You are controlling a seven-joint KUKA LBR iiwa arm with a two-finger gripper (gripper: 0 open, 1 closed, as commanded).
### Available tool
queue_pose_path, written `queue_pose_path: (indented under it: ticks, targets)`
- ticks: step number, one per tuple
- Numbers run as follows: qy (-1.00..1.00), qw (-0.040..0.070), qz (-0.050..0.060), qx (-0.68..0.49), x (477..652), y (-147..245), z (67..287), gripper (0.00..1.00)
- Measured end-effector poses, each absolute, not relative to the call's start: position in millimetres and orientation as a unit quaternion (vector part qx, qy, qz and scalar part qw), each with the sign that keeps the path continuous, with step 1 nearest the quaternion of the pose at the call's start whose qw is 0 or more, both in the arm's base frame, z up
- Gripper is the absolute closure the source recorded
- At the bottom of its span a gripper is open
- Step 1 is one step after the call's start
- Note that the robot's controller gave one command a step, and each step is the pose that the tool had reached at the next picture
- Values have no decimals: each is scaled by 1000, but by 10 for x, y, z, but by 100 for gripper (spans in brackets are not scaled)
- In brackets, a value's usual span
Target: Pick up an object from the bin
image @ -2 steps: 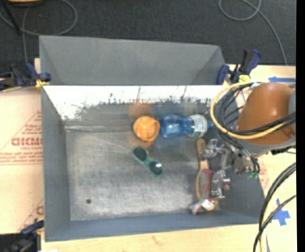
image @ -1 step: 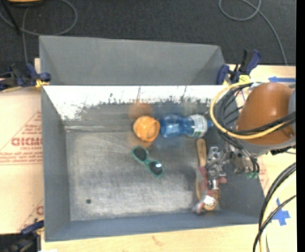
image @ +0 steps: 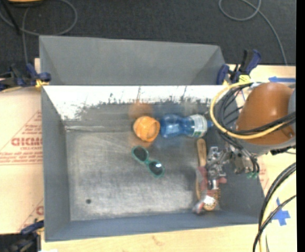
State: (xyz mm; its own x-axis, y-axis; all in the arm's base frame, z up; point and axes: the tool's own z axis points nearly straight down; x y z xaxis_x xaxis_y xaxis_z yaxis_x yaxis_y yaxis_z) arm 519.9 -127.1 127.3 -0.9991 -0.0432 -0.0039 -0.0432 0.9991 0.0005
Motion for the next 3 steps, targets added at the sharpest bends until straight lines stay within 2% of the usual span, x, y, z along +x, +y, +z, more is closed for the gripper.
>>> queue_pose_path:
  ticks: [1, 2, 3]
  targets:
    - [1000, 2, 0, 15, 5117, -1324, 1287, 100]
    - [999, 1, 0, 39, 4837, -1459, 1650, 100]
    - [1000, 2, -1, 28, 4896, -1558, 2127, 100]
